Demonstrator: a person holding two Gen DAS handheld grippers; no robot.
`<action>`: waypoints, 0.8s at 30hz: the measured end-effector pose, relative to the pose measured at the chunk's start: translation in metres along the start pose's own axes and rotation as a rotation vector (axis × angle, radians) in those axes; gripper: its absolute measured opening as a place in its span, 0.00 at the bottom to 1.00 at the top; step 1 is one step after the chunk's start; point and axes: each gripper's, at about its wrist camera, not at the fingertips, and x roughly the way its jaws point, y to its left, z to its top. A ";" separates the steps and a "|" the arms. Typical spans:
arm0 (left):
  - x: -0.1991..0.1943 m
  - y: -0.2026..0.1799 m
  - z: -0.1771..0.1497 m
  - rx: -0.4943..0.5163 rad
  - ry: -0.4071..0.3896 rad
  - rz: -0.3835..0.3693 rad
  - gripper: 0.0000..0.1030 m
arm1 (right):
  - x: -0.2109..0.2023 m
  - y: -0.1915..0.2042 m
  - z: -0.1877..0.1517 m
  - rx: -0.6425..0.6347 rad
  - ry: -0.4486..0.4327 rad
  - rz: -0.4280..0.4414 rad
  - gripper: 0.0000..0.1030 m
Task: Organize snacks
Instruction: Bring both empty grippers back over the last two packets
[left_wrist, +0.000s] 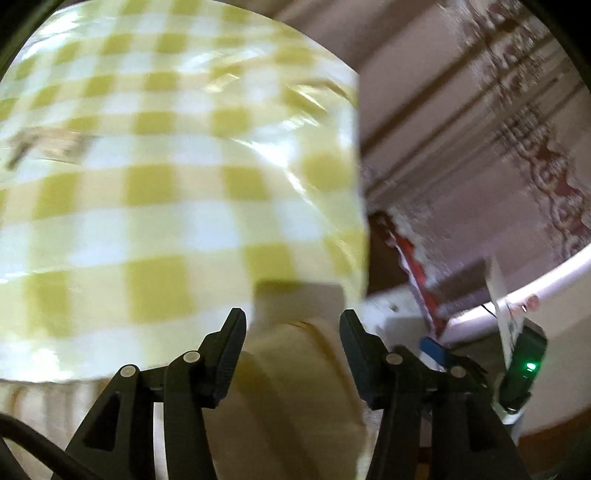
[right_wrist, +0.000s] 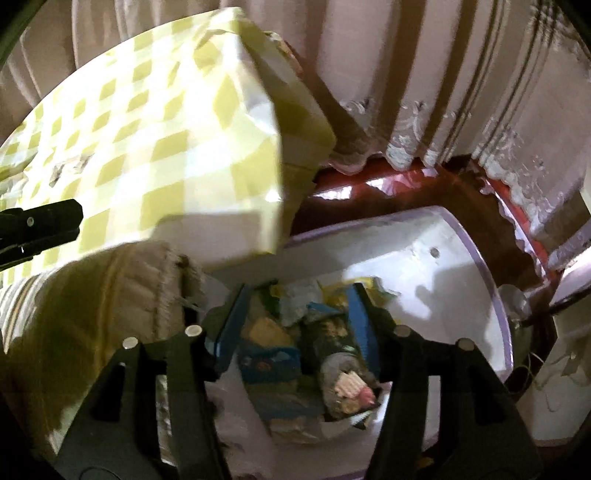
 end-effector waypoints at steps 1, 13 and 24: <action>-0.006 0.012 0.003 -0.016 -0.016 0.017 0.52 | 0.000 0.005 0.003 -0.007 -0.004 0.006 0.62; -0.070 0.139 0.030 -0.185 -0.177 0.182 0.55 | 0.006 0.107 0.047 -0.098 -0.053 0.106 0.68; -0.093 0.239 0.080 -0.166 -0.223 0.376 0.73 | 0.032 0.215 0.085 -0.283 -0.047 0.187 0.71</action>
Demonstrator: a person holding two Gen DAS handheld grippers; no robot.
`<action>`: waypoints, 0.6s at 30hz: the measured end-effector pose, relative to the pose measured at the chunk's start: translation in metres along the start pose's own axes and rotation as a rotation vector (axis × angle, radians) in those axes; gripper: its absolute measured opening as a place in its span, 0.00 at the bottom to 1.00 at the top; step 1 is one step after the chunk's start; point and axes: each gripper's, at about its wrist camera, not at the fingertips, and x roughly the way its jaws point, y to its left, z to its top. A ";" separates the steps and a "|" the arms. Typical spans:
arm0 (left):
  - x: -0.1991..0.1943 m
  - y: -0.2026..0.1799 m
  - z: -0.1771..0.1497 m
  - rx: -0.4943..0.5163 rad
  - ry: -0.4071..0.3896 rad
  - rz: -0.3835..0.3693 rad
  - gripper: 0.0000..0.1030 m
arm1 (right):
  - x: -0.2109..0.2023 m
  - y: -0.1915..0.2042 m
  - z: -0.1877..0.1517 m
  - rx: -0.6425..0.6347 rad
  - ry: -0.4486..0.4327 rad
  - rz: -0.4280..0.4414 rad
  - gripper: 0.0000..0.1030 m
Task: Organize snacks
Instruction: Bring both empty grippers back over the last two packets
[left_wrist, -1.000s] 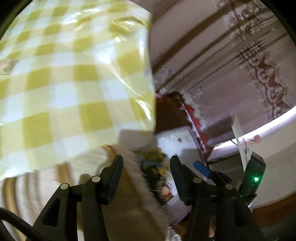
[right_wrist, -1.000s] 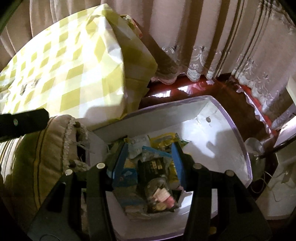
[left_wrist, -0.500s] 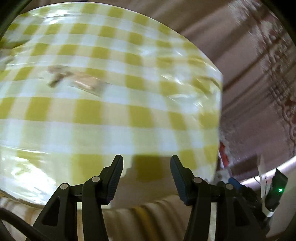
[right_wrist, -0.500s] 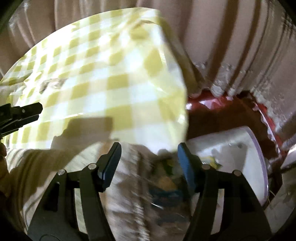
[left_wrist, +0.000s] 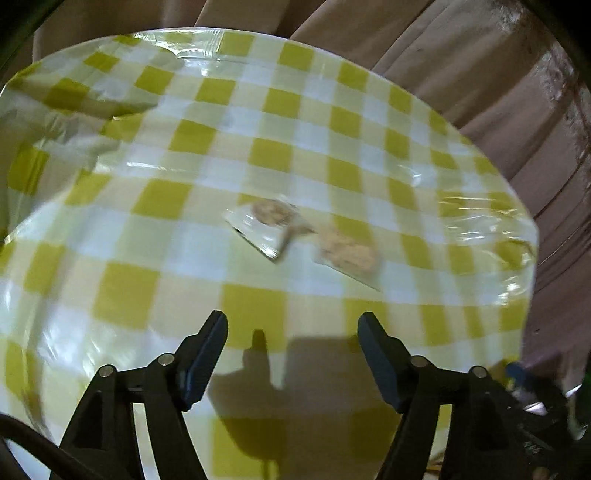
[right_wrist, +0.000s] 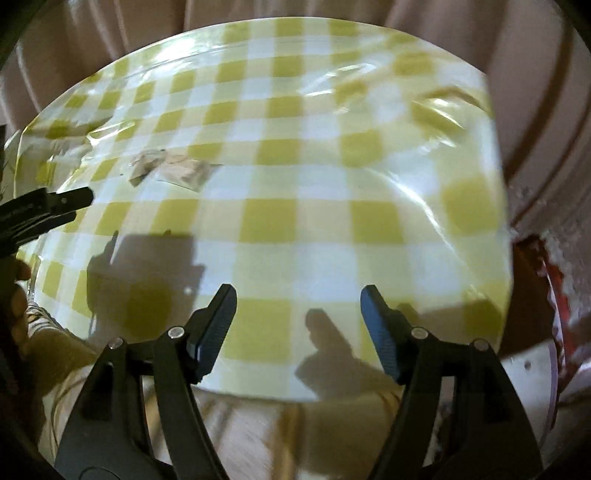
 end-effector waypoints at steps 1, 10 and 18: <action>0.004 0.003 0.003 0.015 0.006 0.011 0.74 | 0.003 0.007 0.005 -0.017 -0.003 0.011 0.72; 0.043 0.004 0.038 0.264 0.054 0.069 0.78 | 0.055 0.069 0.062 -0.261 0.000 0.093 0.79; 0.073 0.002 0.071 0.400 0.078 0.045 0.78 | 0.101 0.110 0.103 -0.458 0.000 0.152 0.79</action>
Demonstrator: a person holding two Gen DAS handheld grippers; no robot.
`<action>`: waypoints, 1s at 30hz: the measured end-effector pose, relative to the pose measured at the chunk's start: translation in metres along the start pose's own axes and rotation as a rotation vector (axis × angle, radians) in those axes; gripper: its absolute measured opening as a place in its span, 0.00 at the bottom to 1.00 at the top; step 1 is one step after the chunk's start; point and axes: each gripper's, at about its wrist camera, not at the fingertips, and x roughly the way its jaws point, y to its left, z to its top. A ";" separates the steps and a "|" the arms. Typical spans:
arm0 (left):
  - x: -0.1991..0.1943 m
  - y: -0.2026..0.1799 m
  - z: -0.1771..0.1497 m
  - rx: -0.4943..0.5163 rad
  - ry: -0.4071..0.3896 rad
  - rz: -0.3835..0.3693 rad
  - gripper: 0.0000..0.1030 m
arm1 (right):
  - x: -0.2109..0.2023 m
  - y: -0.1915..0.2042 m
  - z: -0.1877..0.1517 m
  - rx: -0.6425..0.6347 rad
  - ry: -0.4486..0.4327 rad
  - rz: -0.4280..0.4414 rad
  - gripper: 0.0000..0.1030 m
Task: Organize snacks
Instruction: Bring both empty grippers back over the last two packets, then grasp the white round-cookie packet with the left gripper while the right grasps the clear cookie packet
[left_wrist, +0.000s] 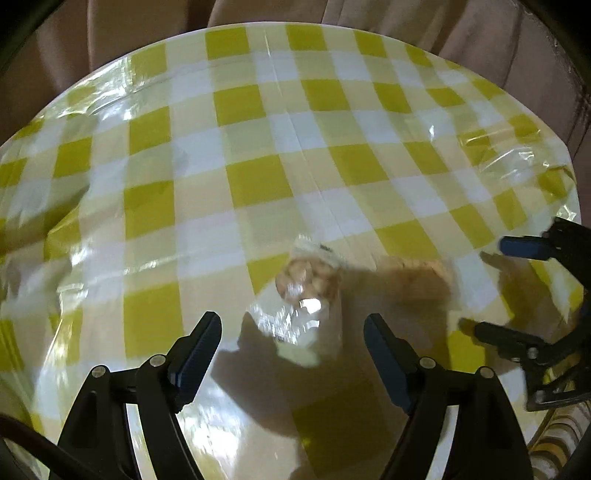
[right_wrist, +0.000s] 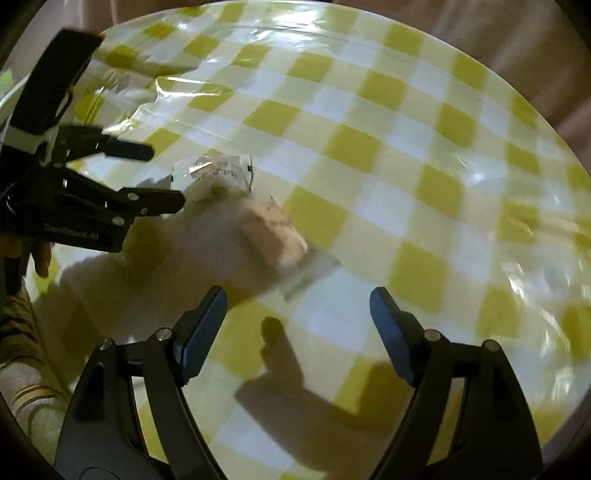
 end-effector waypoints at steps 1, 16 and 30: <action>0.002 0.000 0.003 0.011 0.005 -0.004 0.78 | 0.005 0.000 0.004 -0.016 0.001 -0.001 0.79; 0.034 -0.003 0.018 0.127 0.071 -0.047 0.65 | 0.060 -0.002 0.032 -0.064 0.054 0.100 0.75; 0.028 -0.021 0.010 0.089 0.103 -0.054 0.48 | 0.051 0.008 0.026 -0.003 0.053 0.080 0.38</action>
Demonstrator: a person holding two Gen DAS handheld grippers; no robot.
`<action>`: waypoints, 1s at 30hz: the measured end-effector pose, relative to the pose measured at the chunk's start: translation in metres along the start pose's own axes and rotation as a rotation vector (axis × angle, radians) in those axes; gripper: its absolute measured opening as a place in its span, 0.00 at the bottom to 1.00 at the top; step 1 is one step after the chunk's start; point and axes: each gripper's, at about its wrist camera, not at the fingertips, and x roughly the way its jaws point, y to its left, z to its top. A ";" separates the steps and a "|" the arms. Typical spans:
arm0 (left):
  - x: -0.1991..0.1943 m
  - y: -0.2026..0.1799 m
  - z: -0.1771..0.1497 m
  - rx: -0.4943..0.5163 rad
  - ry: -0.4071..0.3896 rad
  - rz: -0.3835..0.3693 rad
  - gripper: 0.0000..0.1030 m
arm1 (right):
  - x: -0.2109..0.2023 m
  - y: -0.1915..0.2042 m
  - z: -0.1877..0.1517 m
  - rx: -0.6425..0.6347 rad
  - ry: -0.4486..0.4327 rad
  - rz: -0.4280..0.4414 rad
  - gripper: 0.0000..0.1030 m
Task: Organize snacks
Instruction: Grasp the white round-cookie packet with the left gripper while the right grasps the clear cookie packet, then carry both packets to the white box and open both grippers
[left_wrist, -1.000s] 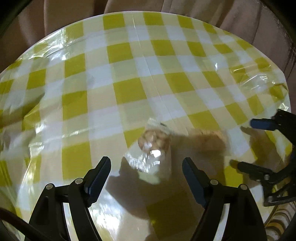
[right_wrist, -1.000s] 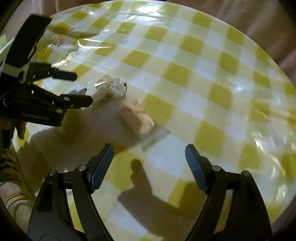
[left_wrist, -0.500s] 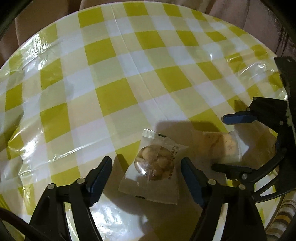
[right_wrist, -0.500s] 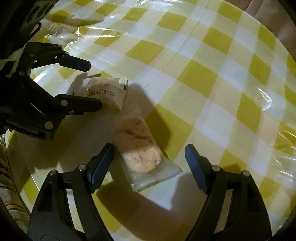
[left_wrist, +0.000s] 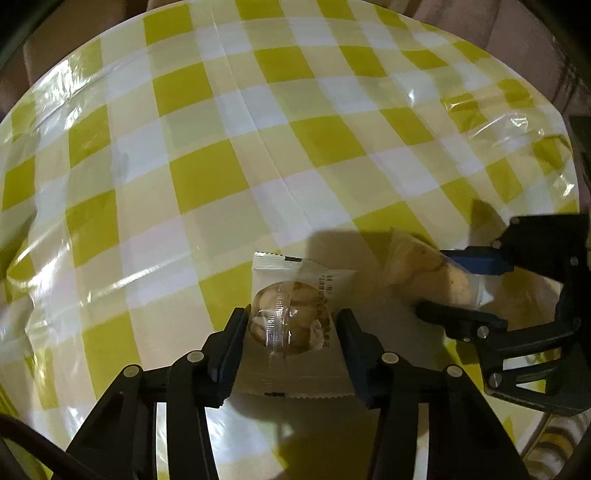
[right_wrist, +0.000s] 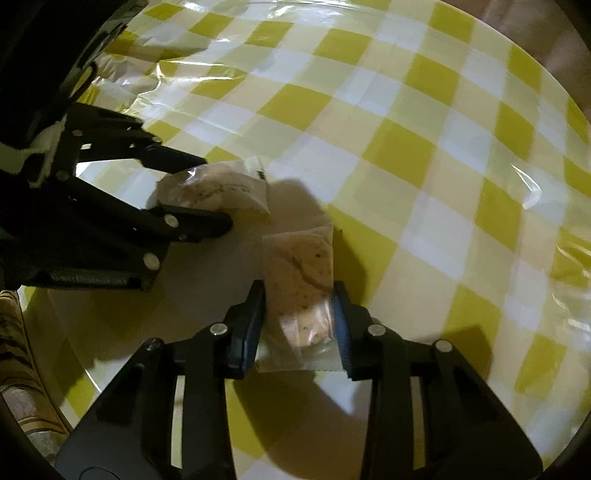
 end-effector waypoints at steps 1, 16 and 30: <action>-0.004 -0.003 -0.002 -0.008 -0.002 0.001 0.48 | -0.002 -0.001 -0.003 0.012 0.001 -0.010 0.38; -0.083 -0.116 -0.031 -0.020 -0.117 -0.094 0.48 | -0.116 -0.042 -0.114 0.304 -0.040 -0.204 0.38; -0.131 -0.278 -0.077 0.026 -0.144 -0.290 0.49 | -0.231 -0.067 -0.253 0.518 -0.077 -0.369 0.38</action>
